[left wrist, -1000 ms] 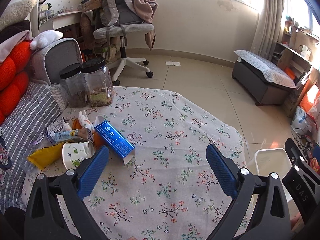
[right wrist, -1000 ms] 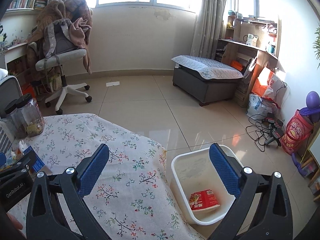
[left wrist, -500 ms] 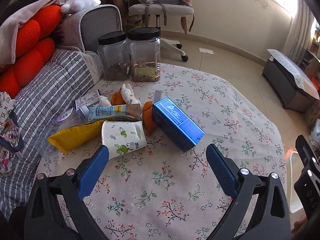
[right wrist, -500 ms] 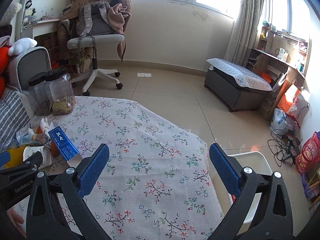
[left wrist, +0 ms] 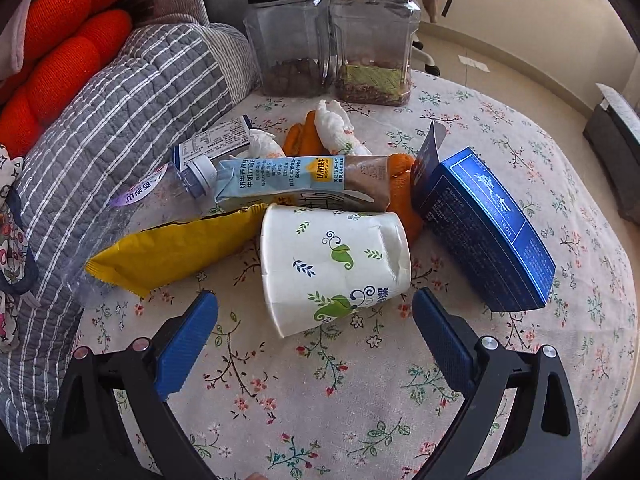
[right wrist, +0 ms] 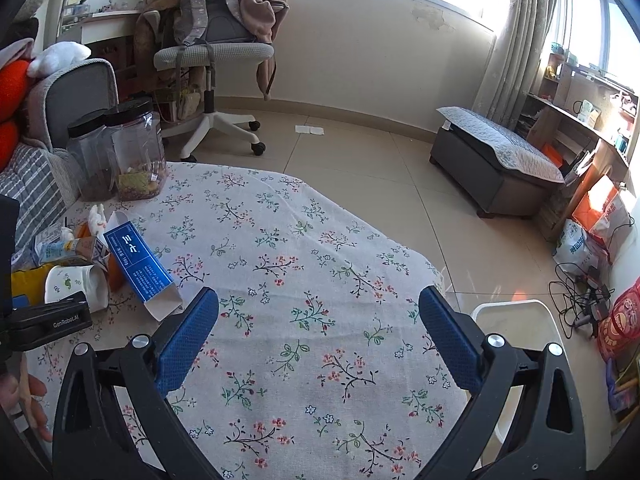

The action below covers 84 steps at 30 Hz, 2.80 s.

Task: Collect trash
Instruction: 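Grasp the white paper cup with the left tool while the right tool grasps the blue box, then carry the paper cup and blue box to the white bin and release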

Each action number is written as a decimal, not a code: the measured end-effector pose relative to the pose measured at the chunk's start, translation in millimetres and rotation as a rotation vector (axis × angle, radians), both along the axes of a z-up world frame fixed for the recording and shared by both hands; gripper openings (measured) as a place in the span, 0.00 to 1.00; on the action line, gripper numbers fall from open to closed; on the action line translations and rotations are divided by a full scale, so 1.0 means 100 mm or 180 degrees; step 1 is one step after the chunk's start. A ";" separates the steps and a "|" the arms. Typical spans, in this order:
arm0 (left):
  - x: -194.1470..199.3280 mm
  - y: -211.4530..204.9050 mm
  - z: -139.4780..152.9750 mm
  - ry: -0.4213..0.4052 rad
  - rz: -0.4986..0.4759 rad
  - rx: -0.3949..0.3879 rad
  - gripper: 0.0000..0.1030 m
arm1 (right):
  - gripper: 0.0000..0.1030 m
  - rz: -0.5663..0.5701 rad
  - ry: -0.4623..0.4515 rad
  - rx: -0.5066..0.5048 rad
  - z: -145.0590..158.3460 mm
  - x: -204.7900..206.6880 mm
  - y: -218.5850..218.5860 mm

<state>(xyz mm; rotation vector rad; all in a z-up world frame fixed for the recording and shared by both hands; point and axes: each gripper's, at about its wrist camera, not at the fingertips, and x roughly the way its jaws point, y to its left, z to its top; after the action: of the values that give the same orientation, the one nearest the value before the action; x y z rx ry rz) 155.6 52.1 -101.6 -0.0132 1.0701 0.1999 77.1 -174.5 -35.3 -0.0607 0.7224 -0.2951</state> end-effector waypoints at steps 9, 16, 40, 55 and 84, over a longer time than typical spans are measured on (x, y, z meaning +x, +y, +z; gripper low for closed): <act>0.37 -0.05 -0.04 0.0106 -0.0036 0.0232 0.92 | 0.93 0.0061 0.0102 0.0024 -0.08 0.08 0.00; 0.43 0.07 -0.19 0.0298 0.0005 0.0004 0.92 | 0.93 0.0237 0.0257 -0.0045 -0.23 0.20 0.11; 0.12 0.46 0.82 -0.0722 -0.0070 -0.0951 0.77 | 0.93 0.1868 0.1034 0.0229 -0.47 1.16 1.09; 0.17 0.53 0.73 -0.0614 -0.0042 -0.1120 0.77 | 0.38 0.1771 0.1387 0.0897 -0.71 1.35 1.08; -0.19 -0.25 0.85 -0.0899 -0.0581 -0.0845 0.77 | 0.38 0.0811 0.0136 0.0742 0.20 0.44 -0.03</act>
<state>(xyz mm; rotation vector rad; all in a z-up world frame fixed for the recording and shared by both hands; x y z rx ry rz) 136.6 27.3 -17.0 -0.1770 0.8040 -0.1081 120.6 -177.7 -15.5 0.0622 0.7784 0.0348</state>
